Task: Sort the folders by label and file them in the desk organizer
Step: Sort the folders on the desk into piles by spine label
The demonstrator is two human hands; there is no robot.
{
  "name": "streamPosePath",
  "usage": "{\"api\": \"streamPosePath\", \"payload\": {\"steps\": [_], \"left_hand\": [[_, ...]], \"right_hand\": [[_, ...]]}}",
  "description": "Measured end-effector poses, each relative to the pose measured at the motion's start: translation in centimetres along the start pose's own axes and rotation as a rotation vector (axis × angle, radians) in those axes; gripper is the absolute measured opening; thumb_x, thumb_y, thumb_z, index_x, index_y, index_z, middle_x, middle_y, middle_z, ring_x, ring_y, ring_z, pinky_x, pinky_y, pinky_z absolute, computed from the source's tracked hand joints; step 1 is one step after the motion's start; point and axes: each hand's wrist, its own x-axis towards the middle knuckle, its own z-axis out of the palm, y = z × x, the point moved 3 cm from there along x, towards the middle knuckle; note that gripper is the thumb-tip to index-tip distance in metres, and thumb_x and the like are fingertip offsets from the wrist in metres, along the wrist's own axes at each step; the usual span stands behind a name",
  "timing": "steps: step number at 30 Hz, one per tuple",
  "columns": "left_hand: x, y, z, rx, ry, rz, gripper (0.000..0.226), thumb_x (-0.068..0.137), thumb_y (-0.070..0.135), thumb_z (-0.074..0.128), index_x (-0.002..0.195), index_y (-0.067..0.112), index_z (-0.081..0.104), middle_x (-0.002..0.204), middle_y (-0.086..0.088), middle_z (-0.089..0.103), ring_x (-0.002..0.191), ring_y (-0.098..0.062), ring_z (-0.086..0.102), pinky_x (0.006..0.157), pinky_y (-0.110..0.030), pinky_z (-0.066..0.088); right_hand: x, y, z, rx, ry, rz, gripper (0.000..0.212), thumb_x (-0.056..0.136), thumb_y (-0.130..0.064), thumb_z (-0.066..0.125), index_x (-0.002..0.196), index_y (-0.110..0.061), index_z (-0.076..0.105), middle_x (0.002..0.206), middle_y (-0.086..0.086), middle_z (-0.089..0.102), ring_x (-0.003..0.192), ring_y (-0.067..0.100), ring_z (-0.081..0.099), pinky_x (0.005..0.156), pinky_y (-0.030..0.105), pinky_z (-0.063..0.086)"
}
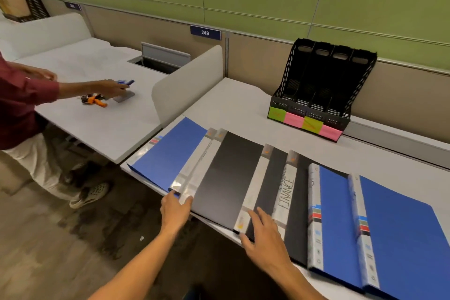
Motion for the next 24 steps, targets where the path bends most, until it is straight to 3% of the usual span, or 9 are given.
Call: {"api": "streamPosePath", "payload": {"steps": [3,6,11,17,21,24], "left_hand": [[3.2,-0.6,-0.9,-0.057,-0.057,-0.082,0.029,0.099,0.033,0.059,0.108,0.005,0.061,0.109,-0.015,0.065,0.087,-0.024,0.059,0.077,-0.035,0.045],[5.8,-1.6,-1.3,-0.079,-0.137,-0.175,0.039,0.100,0.040,0.055,0.087,0.004,0.065,0.093,-0.013,0.068,0.084,-0.029,0.067,0.076,-0.040,0.058],[6.3,-1.9,0.1,-0.258,-0.353,-0.256,0.031,0.096,0.037,0.066,0.107,0.008,0.064,0.106,-0.006,0.064,0.099,-0.025,0.065,0.063,-0.029,0.061],[6.8,-2.4,0.2,-0.257,-0.398,-0.265,0.020,0.092,0.025,0.072,0.095,0.006,0.068,0.108,-0.011,0.070,0.093,-0.024,0.069,0.065,-0.028,0.058],[7.5,-1.9,-0.4,-0.073,-0.380,-0.125,0.030,0.089,0.037,0.075,0.080,0.009,0.066,0.097,-0.008,0.074,0.071,-0.018,0.073,0.054,-0.026,0.057],[8.6,-1.5,-1.7,0.318,-0.402,0.053,0.045,0.085,0.060,0.069,0.070,0.018,0.063,0.069,0.002,0.072,0.053,-0.012,0.069,0.054,-0.027,0.057]], "right_hand": [[2.5,-2.0,1.6,-0.085,0.013,0.115,0.077,0.092,-0.060,0.049,0.157,-0.034,0.017,0.167,0.001,0.010,0.153,0.036,0.004,0.123,0.049,0.015],[4.2,-3.0,3.0,-0.128,0.003,0.254,0.088,0.089,-0.066,0.051,0.158,-0.033,0.008,0.168,0.005,0.000,0.152,0.043,-0.001,0.121,0.054,0.014],[5.3,-3.5,4.7,-0.162,0.035,0.413,0.096,0.085,-0.070,0.049,0.158,-0.030,0.001,0.167,0.010,-0.004,0.151,0.043,0.000,0.121,0.058,0.016],[5.9,-3.8,5.0,-0.199,0.044,0.456,0.097,0.086,-0.069,0.051,0.158,-0.031,-0.002,0.167,0.009,-0.005,0.152,0.042,0.002,0.121,0.057,0.018],[6.1,-4.1,4.6,-0.215,0.044,0.470,0.091,0.092,-0.058,0.053,0.159,-0.028,-0.001,0.167,0.011,-0.003,0.152,0.042,0.004,0.120,0.055,0.020],[6.3,-4.0,4.2,-0.179,0.051,0.469,0.082,0.098,-0.037,0.053,0.159,-0.024,0.000,0.166,0.017,-0.001,0.152,0.042,0.005,0.121,0.050,0.023]]}}
